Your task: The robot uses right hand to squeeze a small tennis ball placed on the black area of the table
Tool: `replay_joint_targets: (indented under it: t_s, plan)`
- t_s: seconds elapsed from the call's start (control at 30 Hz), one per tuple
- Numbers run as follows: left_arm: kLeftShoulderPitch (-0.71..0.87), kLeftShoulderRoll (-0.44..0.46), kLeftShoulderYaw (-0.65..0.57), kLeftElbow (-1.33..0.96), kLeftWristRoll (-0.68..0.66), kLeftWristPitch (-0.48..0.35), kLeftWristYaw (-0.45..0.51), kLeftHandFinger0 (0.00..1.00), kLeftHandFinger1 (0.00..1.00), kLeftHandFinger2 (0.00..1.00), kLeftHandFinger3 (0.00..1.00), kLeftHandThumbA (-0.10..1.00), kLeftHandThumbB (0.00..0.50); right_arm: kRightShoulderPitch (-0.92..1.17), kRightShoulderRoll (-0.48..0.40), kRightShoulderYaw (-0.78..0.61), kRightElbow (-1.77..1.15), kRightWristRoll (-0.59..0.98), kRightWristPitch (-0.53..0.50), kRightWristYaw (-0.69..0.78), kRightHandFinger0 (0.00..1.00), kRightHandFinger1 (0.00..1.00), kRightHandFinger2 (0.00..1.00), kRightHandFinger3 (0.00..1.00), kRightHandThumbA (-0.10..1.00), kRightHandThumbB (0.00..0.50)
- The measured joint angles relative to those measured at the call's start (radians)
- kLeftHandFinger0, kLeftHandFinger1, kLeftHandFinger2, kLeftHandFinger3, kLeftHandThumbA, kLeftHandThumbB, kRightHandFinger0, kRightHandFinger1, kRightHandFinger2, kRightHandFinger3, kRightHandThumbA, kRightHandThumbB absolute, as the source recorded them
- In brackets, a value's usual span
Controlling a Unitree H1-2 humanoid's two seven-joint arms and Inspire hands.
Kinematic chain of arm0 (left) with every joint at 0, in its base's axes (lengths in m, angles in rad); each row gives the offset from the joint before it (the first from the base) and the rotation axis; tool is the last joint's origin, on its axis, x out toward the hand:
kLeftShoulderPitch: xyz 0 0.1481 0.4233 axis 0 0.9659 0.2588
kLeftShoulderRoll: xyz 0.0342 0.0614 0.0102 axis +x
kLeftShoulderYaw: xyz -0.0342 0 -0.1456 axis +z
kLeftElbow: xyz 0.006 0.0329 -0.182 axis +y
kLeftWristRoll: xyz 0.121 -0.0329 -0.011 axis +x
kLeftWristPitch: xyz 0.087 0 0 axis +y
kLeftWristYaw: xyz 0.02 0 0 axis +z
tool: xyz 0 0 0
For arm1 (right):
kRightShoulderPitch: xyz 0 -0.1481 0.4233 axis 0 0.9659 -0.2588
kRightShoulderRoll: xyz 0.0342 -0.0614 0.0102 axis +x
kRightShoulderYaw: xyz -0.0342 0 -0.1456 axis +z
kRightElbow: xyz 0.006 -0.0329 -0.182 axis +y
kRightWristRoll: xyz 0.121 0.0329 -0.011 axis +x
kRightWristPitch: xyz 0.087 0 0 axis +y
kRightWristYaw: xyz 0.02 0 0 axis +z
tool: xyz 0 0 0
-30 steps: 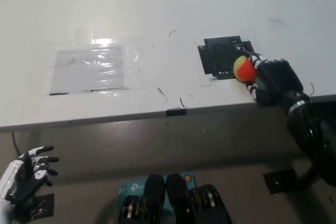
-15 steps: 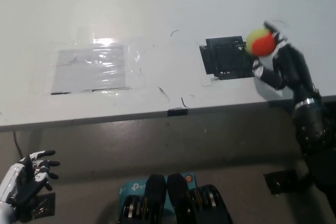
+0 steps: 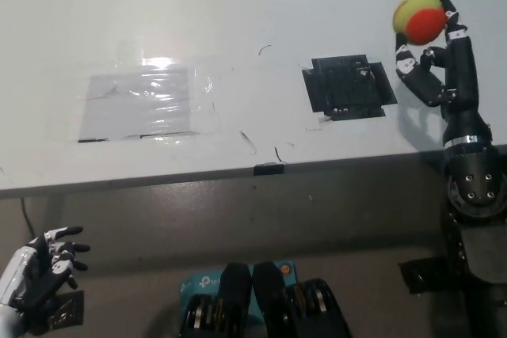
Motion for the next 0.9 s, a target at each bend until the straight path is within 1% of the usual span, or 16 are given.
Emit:
replay_joint_targets:
  t_s: [0.03,0.1,0.13,0.17,0.2,0.3,0.37,0.5,0.53,0.57,0.63,0.67,0.73,0.8,0.83,0.9]
  plan:
    - [0.000,0.000,0.001,0.000,0.000,0.000,0.000,0.36,0.45,0.58,0.69,0.35,0.005,0.007,0.006,-0.009,-0.015,0.018,0.008,0.006,0.00,0.00,0.10,0.12,-0.10,0.151]
    - [0.000,0.000,0.003,-0.003,0.000,0.000,0.000,0.36,0.46,0.59,0.69,0.35,0.000,0.027,0.014,-0.026,-0.048,0.057,0.017,0.017,0.00,0.00,0.11,0.12,-0.10,0.158]
    - [0.000,0.000,0.003,-0.003,0.000,0.000,0.000,0.36,0.46,0.58,0.69,0.35,0.001,0.037,0.016,-0.030,-0.059,0.070,0.020,0.021,0.00,0.00,0.12,0.11,-0.10,0.171]
    - [0.000,0.000,0.004,-0.003,0.000,0.000,0.000,0.36,0.46,0.58,0.68,0.35,0.006,0.049,0.018,-0.033,-0.073,0.083,0.024,0.024,0.00,0.00,0.11,0.11,-0.10,0.196]
    - [0.000,0.000,0.005,-0.004,0.000,0.001,0.000,0.36,0.46,0.58,0.68,0.35,0.005,0.058,0.019,-0.034,-0.081,0.091,0.027,0.025,0.00,0.00,0.10,0.11,-0.10,0.204]
    - [0.000,0.000,0.007,-0.007,0.000,0.005,0.000,0.36,0.45,0.58,0.68,0.35,0.000,0.097,0.033,-0.040,-0.109,0.120,0.030,0.027,0.00,0.00,0.07,0.10,-0.10,0.191]
    - [0.000,0.000,0.008,-0.008,0.000,0.006,0.000,0.35,0.45,0.59,0.69,0.32,0.000,0.115,0.044,-0.040,-0.118,0.137,0.031,0.028,0.00,0.00,0.06,0.09,-0.10,0.188]
    - [-0.001,0.000,0.008,-0.008,0.000,0.006,0.000,0.35,0.45,0.58,0.69,0.31,0.000,0.137,0.063,-0.041,-0.140,0.157,0.032,0.027,0.00,0.00,0.01,0.08,-0.10,0.179]
    - [0.000,0.000,0.008,-0.008,0.000,0.006,0.000,0.33,0.44,0.57,0.68,0.34,0.011,0.138,0.065,-0.041,-0.141,0.160,0.032,0.027,0.00,0.00,0.01,0.08,-0.10,0.173]
    - [0.000,0.000,0.009,-0.008,0.000,0.006,0.000,0.32,0.44,0.56,0.67,0.36,0.006,0.141,0.068,-0.041,-0.144,0.163,0.032,0.027,0.00,0.00,0.01,0.08,-0.10,0.171]
    - [0.000,0.000,0.009,-0.008,0.000,0.006,0.000,0.33,0.44,0.55,0.65,0.37,0.018,0.147,0.073,-0.041,-0.155,0.166,0.033,0.026,0.00,0.00,0.02,0.08,-0.10,0.161]
    - [0.000,0.000,0.009,-0.009,-0.001,0.008,0.000,0.33,0.43,0.55,0.65,0.36,0.009,0.151,0.077,-0.041,-0.162,0.167,0.033,0.024,0.00,0.00,0.04,0.10,-0.10,0.155]
    - [0.000,0.000,0.009,-0.009,-0.001,0.008,0.000,0.35,0.44,0.56,0.67,0.36,0.004,0.162,0.081,-0.041,-0.172,0.169,0.033,0.022,0.00,0.00,0.06,0.11,-0.10,0.152]
    - [0.000,0.000,0.009,-0.009,-0.001,0.009,0.000,0.36,0.44,0.56,0.68,0.35,0.010,0.171,0.083,-0.041,-0.175,0.171,0.034,0.020,0.00,0.00,0.07,0.10,-0.10,0.151]
    - [0.000,0.000,0.009,-0.009,-0.001,0.009,0.000,0.33,0.43,0.56,0.68,0.34,0.004,0.174,0.084,-0.041,-0.175,0.172,0.034,0.020,0.00,0.00,0.07,0.10,-0.10,0.149]
    - [0.000,0.000,0.009,-0.009,-0.001,0.009,0.000,0.32,0.42,0.55,0.68,0.33,0.000,0.178,0.084,-0.041,-0.174,0.172,0.033,0.019,0.00,0.00,0.08,0.11,-0.10,0.145]
